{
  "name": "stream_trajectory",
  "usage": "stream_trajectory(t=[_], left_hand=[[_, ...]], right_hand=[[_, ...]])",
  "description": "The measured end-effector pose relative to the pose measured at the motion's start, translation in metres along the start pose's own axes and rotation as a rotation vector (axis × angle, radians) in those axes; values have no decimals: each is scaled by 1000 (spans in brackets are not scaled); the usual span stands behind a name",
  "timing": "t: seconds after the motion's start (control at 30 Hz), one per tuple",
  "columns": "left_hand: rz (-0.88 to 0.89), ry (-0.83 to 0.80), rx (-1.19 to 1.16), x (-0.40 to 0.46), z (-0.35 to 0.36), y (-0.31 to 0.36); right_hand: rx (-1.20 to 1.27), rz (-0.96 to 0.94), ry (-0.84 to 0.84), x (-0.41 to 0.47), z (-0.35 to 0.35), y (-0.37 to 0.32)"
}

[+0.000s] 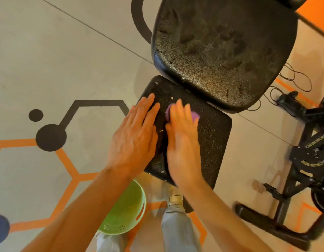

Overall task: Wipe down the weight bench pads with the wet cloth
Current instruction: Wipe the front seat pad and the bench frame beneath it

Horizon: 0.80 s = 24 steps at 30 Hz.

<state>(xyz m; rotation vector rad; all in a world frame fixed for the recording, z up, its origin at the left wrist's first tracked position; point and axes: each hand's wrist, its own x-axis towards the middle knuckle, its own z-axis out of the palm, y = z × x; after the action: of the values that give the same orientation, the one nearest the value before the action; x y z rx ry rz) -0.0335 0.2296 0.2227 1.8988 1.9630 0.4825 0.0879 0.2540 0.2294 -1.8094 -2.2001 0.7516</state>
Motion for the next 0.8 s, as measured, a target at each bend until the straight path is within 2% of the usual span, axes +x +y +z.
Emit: stream_trajectory(t=[0.07, 0.13, 0.23, 0.3, 0.33, 0.43, 0.47, 0.53, 0.6, 0.67, 0.8], left_hand=[[-46, 18, -41, -11, -5, -3], [-101, 14, -56, -24, -8, -8], [-168, 12, -68, -37, -4, -10], [-189, 33, -71, -36, 1, -8], [-195, 39, -78, -36, 2, -8], [-180, 60, -113, -37, 5, -12], [-168, 73, -117, -37, 6, -12], [-161, 82, -116, -37, 6, -13], [-162, 91, -114, -36, 7, -13], [-154, 102, -113, -37, 6, -13], [-150, 105, -125, -36, 6, -13]], right_hand=[[7, -136, -105, -59, -5, -4], [18, -178, -112, -42, -11, 7], [-1, -2, 40, 47, -10, 6], [-4, 65, 132, 61, -4, -1], [14, 48, 88, 43, 2, -4], [9, -165, -127, -44, -3, -12], [-10, -219, -147, -54, -6, -7], [15, -227, -100, -20, -6, 1], [15, -100, -18, 38, -1, -7], [22, -54, 26, 65, 2, -14], [27, -187, -104, -11, -12, 5]])
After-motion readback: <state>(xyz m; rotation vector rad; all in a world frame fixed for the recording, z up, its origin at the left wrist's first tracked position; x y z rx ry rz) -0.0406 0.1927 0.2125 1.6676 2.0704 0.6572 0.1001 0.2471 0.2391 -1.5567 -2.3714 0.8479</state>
